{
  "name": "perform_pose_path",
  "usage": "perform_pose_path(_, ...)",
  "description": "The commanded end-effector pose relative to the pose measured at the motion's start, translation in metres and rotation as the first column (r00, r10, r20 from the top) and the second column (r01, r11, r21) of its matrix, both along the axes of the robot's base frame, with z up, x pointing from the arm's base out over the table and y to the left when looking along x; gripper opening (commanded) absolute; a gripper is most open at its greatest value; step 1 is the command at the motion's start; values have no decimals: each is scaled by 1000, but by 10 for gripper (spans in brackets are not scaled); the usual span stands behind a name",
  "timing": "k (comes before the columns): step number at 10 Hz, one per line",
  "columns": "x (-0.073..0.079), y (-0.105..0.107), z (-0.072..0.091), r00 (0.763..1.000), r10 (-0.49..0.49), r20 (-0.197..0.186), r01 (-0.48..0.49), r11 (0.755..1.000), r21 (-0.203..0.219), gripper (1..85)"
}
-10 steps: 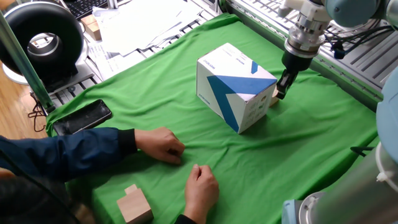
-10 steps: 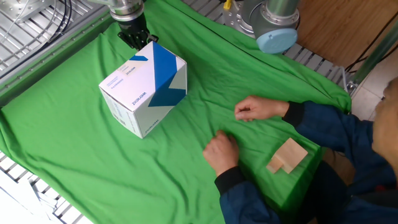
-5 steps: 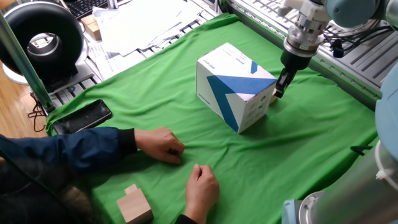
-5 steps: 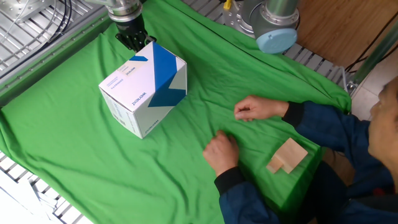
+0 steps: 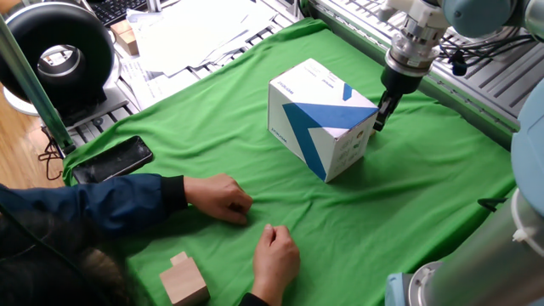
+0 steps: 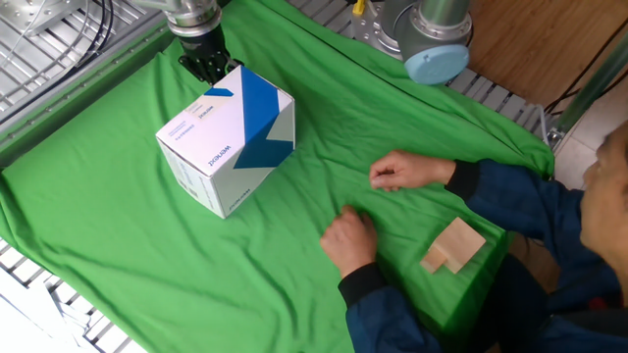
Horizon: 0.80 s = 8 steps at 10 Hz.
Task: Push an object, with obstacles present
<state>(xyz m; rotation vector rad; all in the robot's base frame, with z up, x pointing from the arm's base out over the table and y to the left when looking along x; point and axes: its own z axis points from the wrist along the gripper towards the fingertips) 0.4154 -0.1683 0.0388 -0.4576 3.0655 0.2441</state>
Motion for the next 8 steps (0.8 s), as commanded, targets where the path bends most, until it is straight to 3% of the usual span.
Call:
perform_pose_path(1, 6, 1, 2, 1000, 15, 9, -16, 1000, 9, 10)
perform_pose_path(6, 11, 0, 0, 999, 44, 18, -44, 999, 5, 10)
perform_pose_path(8, 13, -8, -1, 998, 65, 24, -64, 998, -28, 20)
